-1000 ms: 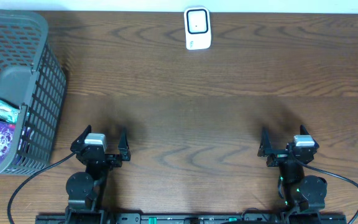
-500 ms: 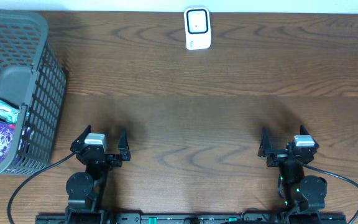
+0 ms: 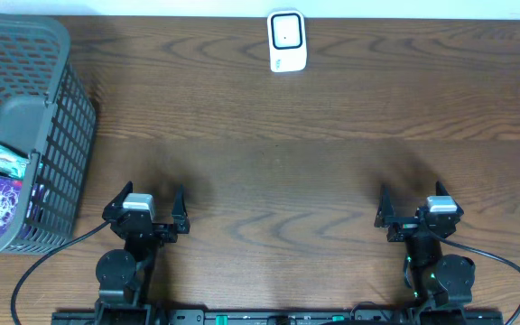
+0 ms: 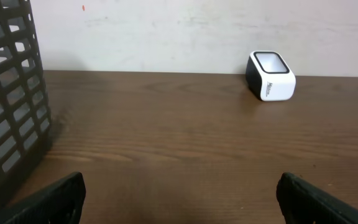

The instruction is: Scan the item barcode

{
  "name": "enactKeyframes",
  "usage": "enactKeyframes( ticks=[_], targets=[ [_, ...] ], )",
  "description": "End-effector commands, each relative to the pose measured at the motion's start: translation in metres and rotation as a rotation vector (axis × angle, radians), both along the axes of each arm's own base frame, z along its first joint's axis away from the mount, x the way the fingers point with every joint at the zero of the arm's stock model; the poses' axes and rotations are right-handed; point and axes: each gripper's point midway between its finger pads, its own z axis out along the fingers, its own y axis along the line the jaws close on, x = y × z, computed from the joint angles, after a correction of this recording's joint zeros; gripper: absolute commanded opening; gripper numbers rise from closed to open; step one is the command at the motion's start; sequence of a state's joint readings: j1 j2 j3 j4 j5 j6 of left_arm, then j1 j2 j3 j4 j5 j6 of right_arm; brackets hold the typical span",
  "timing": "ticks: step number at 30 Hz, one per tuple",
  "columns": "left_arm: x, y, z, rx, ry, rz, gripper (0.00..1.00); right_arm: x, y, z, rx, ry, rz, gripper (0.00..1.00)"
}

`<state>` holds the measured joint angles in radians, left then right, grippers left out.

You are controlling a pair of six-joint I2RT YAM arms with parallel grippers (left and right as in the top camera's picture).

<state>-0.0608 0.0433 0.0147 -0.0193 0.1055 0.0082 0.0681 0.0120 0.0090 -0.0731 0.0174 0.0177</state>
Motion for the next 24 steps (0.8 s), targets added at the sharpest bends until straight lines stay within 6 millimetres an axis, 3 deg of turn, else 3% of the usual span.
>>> enactKeyframes(
  ticks=[1, 10, 15, 20, 24],
  targets=[
    [-0.002, -0.004, -0.016, 0.017, 0.052, -0.023, 0.98, 0.000, 0.002, -0.001, 0.011, 0.002, 0.007, 0.99],
    [-0.001, -0.004, -0.010, 0.015, 0.030, -0.024, 0.98, 0.000, 0.002, -0.001, 0.011, 0.002, 0.007, 0.99],
    [-0.014, -0.052, -0.003, -0.249, 0.067, -0.278, 0.98, 0.000, 0.002, -0.001, 0.011, 0.002, 0.007, 0.99],
    [-0.015, -0.060, 0.026, -0.262, -0.044, -0.345, 0.98, 0.000, 0.002, -0.001, 0.011, 0.002, 0.007, 0.99],
    [-0.033, -0.079, 0.079, -0.240, -0.259, -0.505, 0.98, 0.000, 0.002, -0.001, 0.011, 0.002, 0.007, 0.99]
  ],
)
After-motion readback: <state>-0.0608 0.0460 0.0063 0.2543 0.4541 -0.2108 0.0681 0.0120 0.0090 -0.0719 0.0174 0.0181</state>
